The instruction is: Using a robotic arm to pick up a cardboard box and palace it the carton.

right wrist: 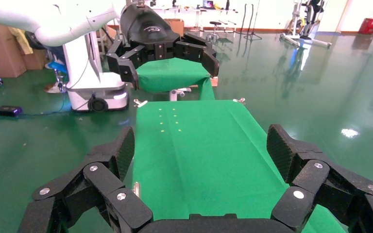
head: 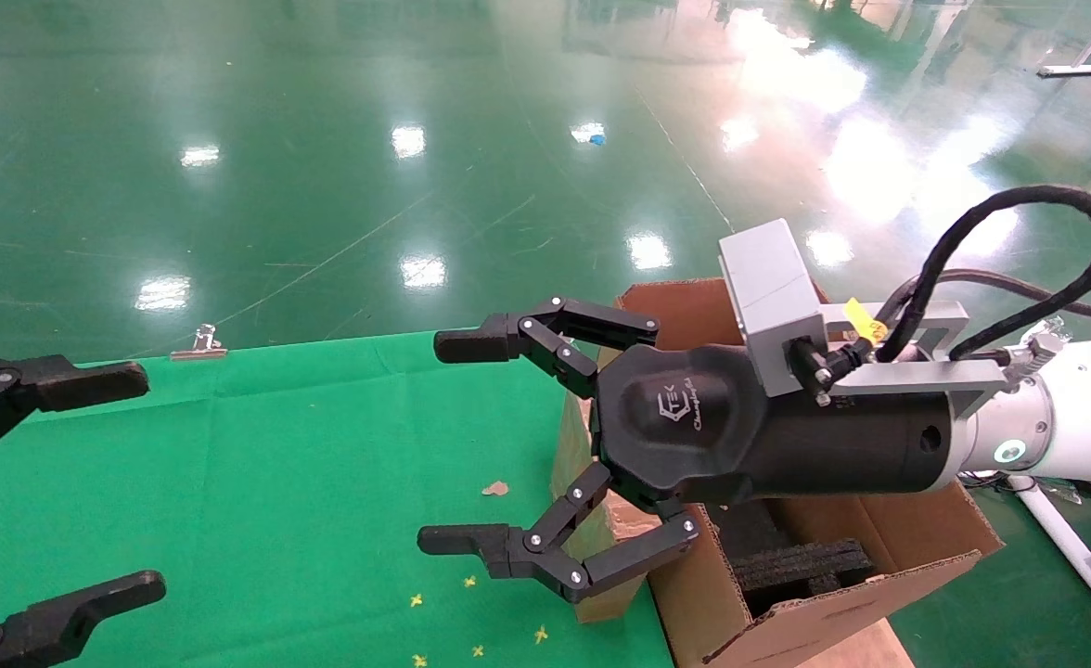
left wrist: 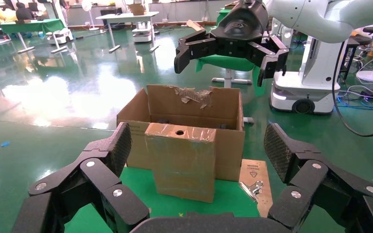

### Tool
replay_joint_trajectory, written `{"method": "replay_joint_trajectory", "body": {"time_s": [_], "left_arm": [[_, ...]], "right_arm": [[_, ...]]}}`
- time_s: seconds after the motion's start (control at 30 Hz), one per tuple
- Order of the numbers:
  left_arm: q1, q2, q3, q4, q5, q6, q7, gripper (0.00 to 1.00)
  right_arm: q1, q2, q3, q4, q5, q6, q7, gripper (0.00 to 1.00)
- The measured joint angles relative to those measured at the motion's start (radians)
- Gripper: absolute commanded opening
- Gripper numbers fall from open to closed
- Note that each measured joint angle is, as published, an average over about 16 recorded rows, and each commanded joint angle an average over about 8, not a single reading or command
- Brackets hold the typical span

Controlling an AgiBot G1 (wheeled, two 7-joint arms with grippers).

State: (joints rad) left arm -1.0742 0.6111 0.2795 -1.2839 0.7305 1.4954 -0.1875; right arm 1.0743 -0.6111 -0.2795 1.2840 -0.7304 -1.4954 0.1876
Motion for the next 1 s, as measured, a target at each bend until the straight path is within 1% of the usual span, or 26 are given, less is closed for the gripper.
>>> {"method": "replay_joint_trajectory", "body": {"time_s": [0.33,0.53,0.63,0.73,0.87,1.0], "left_arm": [[0.000,0.000,0.000,0.000,0.000,0.000,0.000,1.00],[0.000,0.000,0.000,0.001,0.000,0.000,0.000,1.00],[0.000,0.000,0.001,0.001,0.000,0.000,0.000,1.00],[-0.001,0.000,0.001,0.001,0.000,0.000,0.001,1.00],[-0.001,0.000,0.001,0.001,-0.001,0.000,0.001,1.00],[-0.001,0.000,0.002,0.001,-0.001,0.000,0.001,1.00]], "right_arm": [[0.002,0.000,-0.006,0.004,-0.012,0.004,0.005,1.00],[0.023,-0.004,-0.036,0.024,-0.078,0.018,0.027,1.00],[0.054,-0.016,-0.070,0.037,-0.150,0.019,0.043,1.00],[0.105,-0.039,-0.120,0.050,-0.247,0.010,0.067,1.00],[0.200,-0.085,-0.211,0.064,-0.407,-0.012,0.111,1.00],[0.317,-0.137,-0.321,0.070,-0.566,-0.042,0.166,1.00]]}}
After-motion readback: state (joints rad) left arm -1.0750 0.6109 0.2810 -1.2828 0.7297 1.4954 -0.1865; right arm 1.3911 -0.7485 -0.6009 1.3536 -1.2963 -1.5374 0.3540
